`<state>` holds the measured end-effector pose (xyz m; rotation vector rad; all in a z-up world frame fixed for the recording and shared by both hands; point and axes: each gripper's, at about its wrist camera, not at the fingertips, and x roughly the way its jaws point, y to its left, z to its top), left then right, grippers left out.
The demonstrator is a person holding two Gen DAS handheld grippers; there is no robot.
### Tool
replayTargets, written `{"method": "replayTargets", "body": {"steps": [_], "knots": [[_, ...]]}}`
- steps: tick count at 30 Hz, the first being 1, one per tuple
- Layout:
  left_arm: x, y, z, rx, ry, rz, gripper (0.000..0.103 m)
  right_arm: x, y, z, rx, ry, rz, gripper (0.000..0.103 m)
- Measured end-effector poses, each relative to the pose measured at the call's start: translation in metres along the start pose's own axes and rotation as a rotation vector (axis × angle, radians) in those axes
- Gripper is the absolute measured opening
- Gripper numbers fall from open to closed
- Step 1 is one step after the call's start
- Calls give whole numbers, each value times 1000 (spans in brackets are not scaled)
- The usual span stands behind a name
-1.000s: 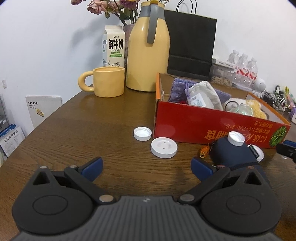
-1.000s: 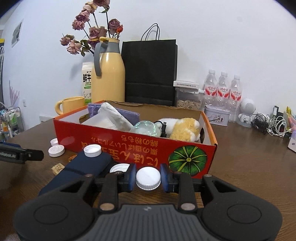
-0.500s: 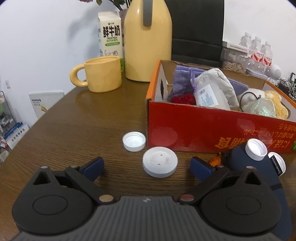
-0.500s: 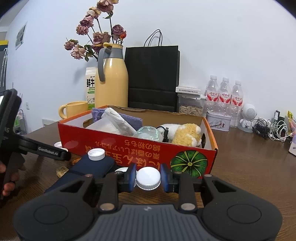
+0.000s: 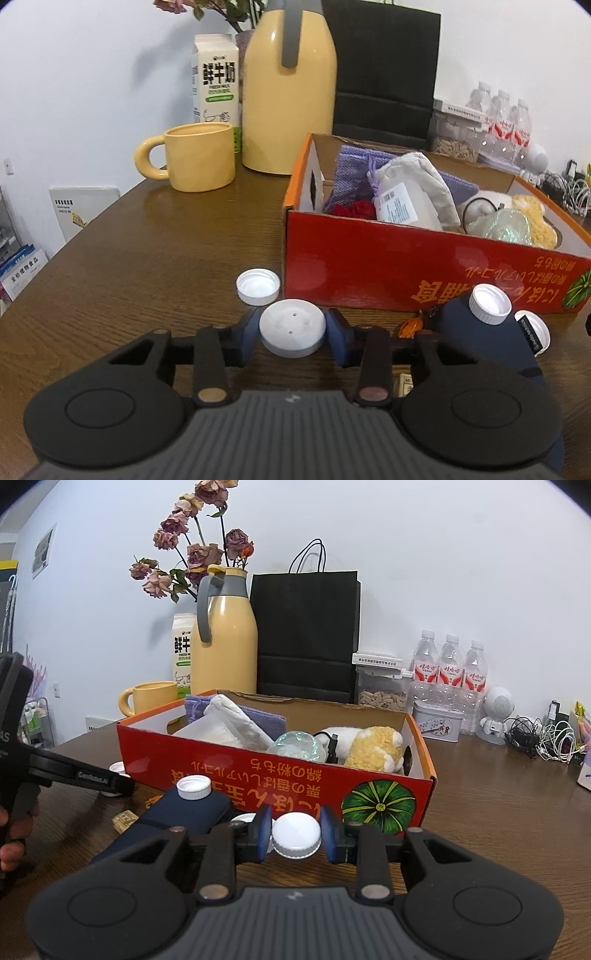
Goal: Organize objects
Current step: 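Grasp the white perforated lid with the left tool while the right tool holds the cap, then lower the lid into the box with the left tool while the right tool drops the cap in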
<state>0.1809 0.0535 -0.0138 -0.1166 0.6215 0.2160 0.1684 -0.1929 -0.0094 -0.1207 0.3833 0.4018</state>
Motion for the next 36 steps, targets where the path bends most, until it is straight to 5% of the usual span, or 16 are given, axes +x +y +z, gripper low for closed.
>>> {"method": "replayTargets", "body": {"steps": [17,27,36], "knots": [[-51,-1,-2,-38,-154,-45,40,-10,1,5,-8,-62,-5,27],[-60,-45,38,35,-247,-143,40,0,4,36,-21,-110,16,27],[-29,-84,71,47,-263,-168,41,38,-10,72,2,-162,-25,27]]}}
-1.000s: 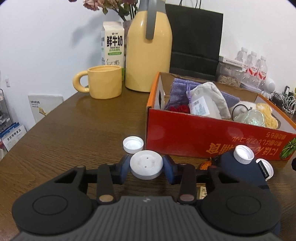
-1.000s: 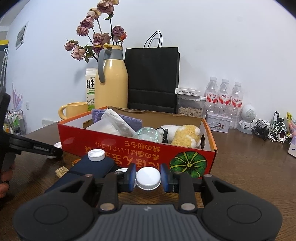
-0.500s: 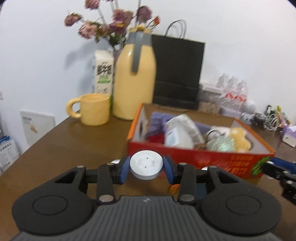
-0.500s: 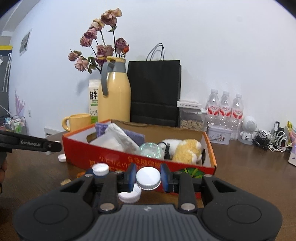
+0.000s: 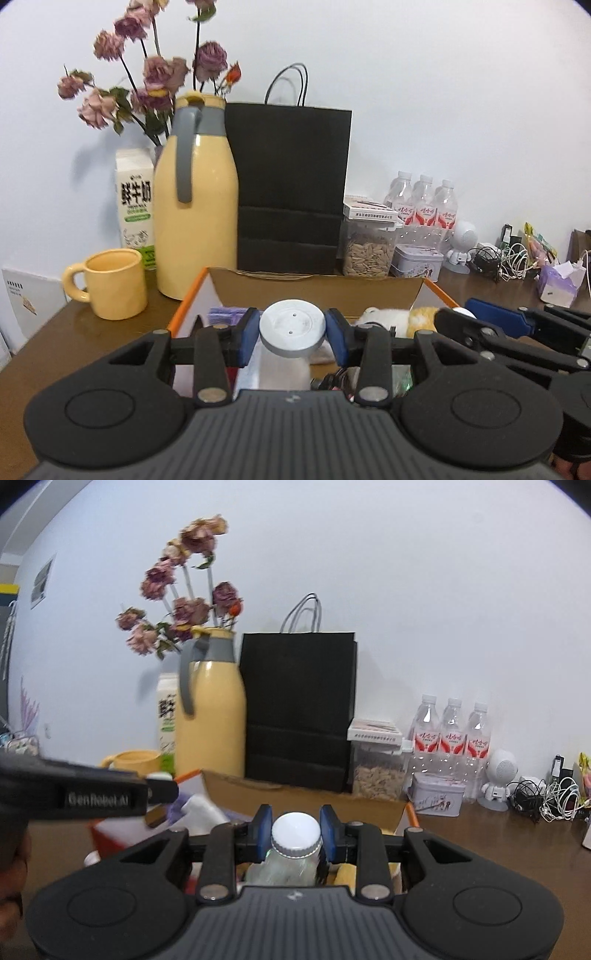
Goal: Organize objects
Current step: 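Lower the lid into the box with the left tool while the right tool drops the cap in, then withdraw both tools from the box and move the right tool toward the large white cap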
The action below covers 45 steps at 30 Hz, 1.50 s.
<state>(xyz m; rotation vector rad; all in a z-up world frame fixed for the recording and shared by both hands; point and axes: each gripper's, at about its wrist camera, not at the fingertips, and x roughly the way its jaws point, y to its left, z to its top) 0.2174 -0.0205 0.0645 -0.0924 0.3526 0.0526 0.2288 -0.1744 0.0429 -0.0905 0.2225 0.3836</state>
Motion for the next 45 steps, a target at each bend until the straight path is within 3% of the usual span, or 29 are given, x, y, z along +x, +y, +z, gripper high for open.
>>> {"method": "replayTargets", "body": {"steps": [9,17,19,20,21,22,23,24,25,45], "knots": [[48,-5,-2,-6,29,16,41,49,-28,-8,52,55,-20,27],[56,1,-10,29,42,-8,40,59,-30,-22,44,116,-8,27],[55,1,-12,40,36,-13,47,57,-29,-23,45,115,-9,27],[53,1,-13,47,30,-9,59,56,-29,-23,47,114,-12,33],[52,1,-13,50,19,-4,78,55,-29,-22,52,114,-14,48],[50,1,-13,49,5,5,89,53,-30,-23,60,111,-14,59],[47,2,-14,45,-13,18,103,53,-30,-23,64,108,-16,83],[44,3,-14,39,-39,22,103,51,-31,-24,67,106,-18,99],[42,4,-14,34,-54,19,103,51,-31,-24,66,104,-18,102],[40,6,-16,3,-72,26,103,41,-32,-25,44,90,-33,103]]}}
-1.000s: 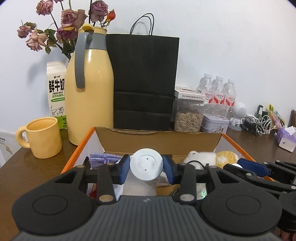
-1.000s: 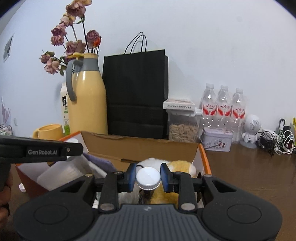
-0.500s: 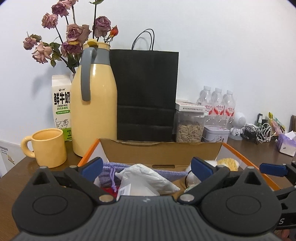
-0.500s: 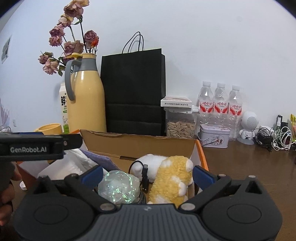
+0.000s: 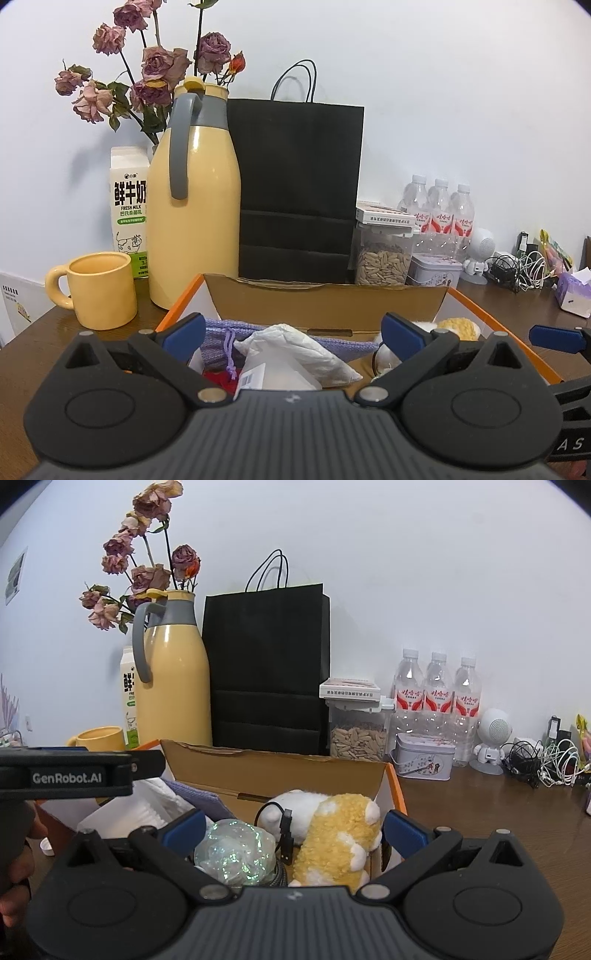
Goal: Organize objects
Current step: 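Withdraw both tools from the box and move the right tool toward the large white cap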
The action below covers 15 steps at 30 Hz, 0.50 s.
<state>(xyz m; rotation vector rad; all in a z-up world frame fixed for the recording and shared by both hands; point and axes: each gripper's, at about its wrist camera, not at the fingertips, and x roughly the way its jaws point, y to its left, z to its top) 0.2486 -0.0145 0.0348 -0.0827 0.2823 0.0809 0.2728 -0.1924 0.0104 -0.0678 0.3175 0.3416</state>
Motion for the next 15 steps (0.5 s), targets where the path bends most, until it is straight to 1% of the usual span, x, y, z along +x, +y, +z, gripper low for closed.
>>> {"method": "replayTargets", "body": {"steps": [7,15], "knots": [[-11,0,-2,7,-25,12,103,-10,2,1,-20,-26,1,103],[-31,10,-6,-4,-38,37,103,-22,8,-1,-46,-47,7,103]]}}
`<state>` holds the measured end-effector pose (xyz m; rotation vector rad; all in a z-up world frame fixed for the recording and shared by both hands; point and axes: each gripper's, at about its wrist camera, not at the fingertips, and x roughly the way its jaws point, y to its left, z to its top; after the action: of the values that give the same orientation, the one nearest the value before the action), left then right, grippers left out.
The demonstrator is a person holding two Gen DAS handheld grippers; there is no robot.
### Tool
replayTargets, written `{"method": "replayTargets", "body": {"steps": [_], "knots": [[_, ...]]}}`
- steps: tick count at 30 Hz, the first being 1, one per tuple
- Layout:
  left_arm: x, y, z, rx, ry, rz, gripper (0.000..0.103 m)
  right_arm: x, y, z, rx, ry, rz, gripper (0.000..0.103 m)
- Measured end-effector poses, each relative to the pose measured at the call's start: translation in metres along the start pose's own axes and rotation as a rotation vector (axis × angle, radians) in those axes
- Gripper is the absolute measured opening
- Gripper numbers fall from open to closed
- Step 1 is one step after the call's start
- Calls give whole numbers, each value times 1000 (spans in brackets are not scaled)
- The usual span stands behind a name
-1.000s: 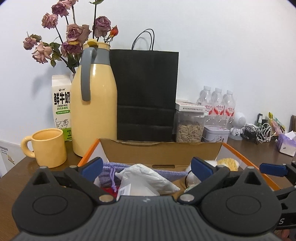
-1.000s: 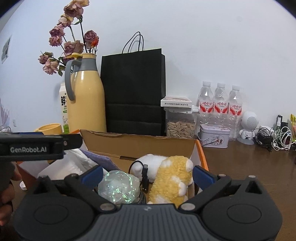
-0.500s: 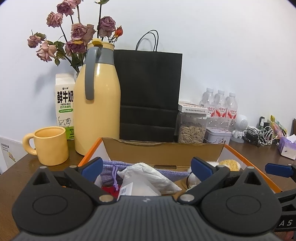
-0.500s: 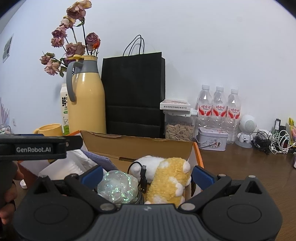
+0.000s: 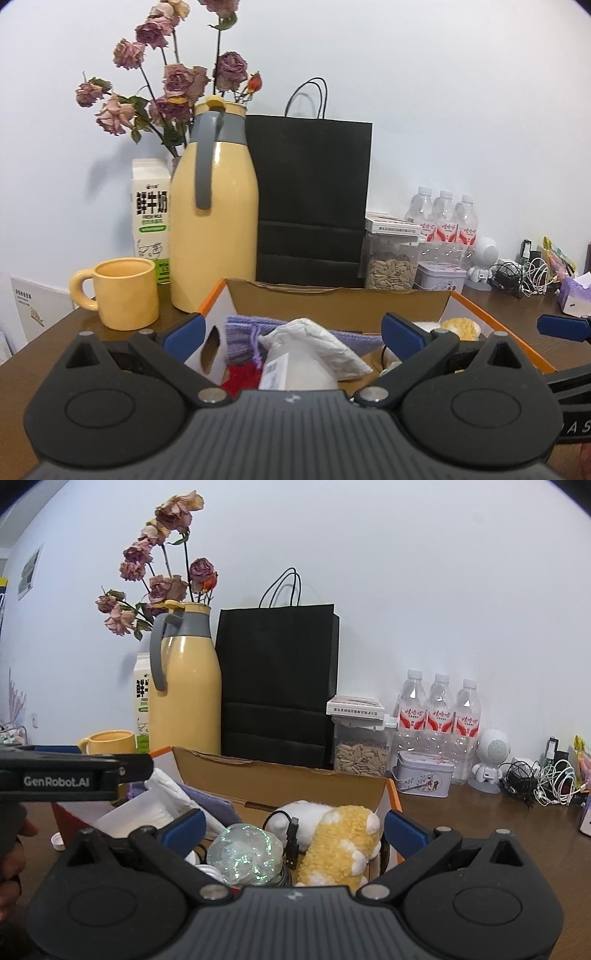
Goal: Organize objects
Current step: 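Withdraw both tools from the box and move the right tool toward the large white cap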
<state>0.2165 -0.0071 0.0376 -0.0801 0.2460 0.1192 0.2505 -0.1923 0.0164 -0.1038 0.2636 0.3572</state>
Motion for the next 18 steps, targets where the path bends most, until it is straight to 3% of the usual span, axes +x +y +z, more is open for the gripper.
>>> {"method": "replayTargets", "body": {"steps": [18], "knots": [[-48,28,-19,-22,34,55,103,-35,12,-18,-17,10,7,103]]}}
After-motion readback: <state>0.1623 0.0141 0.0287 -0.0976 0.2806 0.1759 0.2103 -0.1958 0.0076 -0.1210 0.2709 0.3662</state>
